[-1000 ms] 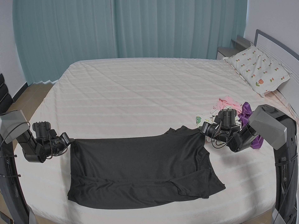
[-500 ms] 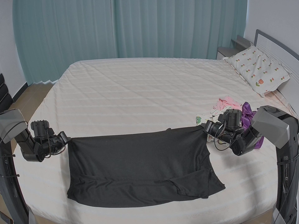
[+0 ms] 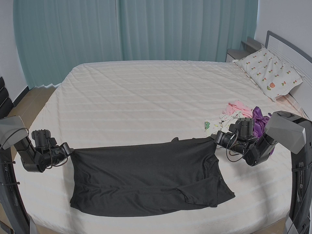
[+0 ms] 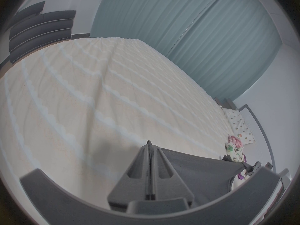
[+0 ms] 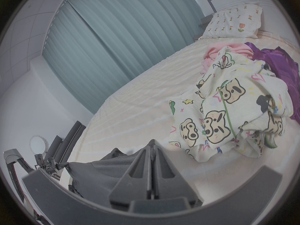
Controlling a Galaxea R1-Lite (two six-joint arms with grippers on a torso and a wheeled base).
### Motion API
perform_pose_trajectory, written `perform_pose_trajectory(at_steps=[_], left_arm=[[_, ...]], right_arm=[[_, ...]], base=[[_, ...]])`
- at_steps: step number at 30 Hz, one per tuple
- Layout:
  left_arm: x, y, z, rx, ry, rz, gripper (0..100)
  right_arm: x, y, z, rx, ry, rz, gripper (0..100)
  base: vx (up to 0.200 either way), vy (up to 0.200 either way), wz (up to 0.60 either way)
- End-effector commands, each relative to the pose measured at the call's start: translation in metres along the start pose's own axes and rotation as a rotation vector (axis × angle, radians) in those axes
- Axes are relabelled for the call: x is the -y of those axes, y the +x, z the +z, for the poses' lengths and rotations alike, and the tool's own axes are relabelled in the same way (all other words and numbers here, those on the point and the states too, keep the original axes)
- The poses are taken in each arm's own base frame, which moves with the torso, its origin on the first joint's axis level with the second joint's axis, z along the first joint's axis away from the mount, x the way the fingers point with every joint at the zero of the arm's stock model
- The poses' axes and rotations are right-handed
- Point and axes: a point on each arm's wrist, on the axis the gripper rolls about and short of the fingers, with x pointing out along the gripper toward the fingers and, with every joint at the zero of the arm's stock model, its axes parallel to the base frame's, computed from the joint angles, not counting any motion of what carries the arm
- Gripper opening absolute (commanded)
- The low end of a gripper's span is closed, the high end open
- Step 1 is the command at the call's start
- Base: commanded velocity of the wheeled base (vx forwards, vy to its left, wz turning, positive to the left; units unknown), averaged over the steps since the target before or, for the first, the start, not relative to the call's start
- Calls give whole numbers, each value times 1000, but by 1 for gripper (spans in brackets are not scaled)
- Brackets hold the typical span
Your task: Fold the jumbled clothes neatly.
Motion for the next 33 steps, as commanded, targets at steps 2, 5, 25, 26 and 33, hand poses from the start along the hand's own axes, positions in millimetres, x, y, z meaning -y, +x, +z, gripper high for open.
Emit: perform_pose_trajectory(at_steps=[2,5,25,26,33], left_arm=[[-12,-13,-16,-55,39,36,0],[-13,-17,-21,-72,51,42,0],[-34,-44,-76,-288,232,75,0],[-34,-44,-76,-289,232,78,0],[-36,-48,-82,-312,225,84,100]], right_arm=[[-3,-21,-4,-24,-1,-3,0],[0,-29,-11,-62,-14,-11,0],[21,-60,-66,-284,-158,-89,0],[21,-60,-66,-283,-158,-90,100],[22,-60,-68,-285,-155,-95,100]], base=[[0,0,0],[0,0,0],[0,0,0],[0,0,0],[0,0,0]])
